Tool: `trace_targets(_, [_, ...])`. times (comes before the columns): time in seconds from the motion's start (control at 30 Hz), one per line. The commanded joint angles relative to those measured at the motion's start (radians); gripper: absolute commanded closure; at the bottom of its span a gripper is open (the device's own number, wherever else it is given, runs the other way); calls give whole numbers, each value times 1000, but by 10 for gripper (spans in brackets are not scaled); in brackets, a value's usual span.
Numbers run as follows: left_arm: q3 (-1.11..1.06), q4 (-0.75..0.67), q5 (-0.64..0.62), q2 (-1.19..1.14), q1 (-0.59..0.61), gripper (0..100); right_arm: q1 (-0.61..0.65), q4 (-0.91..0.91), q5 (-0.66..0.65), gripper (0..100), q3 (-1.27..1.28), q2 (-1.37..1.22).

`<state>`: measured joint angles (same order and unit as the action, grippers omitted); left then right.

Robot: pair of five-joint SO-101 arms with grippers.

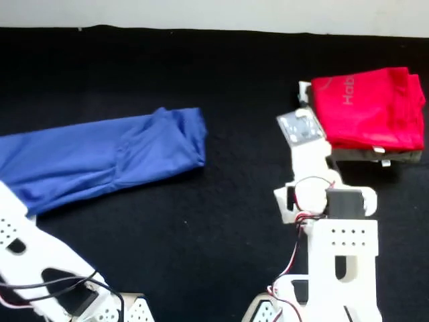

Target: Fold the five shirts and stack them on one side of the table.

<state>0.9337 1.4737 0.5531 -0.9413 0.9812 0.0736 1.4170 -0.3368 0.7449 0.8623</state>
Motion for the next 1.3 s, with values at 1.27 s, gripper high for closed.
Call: trace_targets(1.27, [-397, -170, -173, 449, -1133, 979, -18, -624, -2, 992, 970, 486])
